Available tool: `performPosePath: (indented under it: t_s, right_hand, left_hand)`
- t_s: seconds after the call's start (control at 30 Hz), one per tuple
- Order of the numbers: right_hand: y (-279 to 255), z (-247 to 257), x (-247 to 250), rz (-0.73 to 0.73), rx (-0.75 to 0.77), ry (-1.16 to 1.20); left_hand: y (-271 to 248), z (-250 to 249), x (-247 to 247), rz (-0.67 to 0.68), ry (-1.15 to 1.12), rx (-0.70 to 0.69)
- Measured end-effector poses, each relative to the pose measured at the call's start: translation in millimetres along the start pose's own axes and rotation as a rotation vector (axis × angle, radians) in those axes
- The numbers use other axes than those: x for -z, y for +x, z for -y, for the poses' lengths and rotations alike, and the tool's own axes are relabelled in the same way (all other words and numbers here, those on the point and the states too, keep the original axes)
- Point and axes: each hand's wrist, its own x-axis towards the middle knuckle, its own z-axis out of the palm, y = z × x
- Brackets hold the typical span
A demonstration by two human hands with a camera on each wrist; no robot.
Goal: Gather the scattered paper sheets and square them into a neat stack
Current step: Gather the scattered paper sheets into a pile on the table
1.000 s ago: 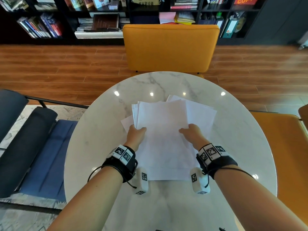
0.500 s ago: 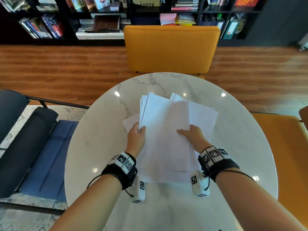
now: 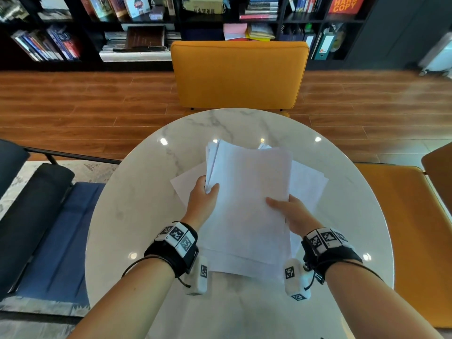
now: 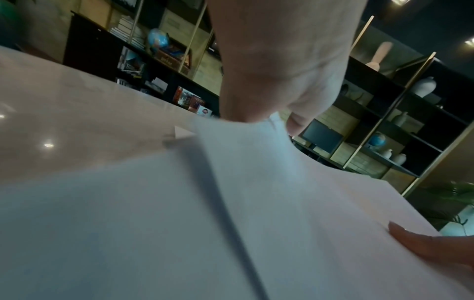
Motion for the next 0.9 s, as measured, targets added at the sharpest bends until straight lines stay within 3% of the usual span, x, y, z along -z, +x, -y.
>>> performPosePath:
  t_s: [0.23, 0.37, 0.43, 0.57, 0.7, 0.9]
  right_hand:
    - [-3, -4, -7, -0.061, 0.033, -0.065]
    - [-5, -5, 1, -0.145, 0.043, -0.036]
    - [-7, -5, 11, -0.192, 0.058, 0.012]
    - [-14, -9, 41, -0.306, 0.076, 0.054]
    - [-21, -23, 61, -0.432, 0.070, 0.008]
    - [-21, -27, 59, -0.540, 0.068, -0.055]
  left_hand:
    - [10, 24, 9, 0.007, 0.060, 0.279]
    - [5, 24, 10, -0.038, -0.050, 0.351]
    - [3, 22, 11, -0.077, 0.015, 0.319]
    - [6, 15, 8, -0.169, 0.256, 0.128]
    - [8, 2, -10, -0.033, 0.186, 0.048]
    - [24, -17, -38, 0.224, 0.151, 0.188]
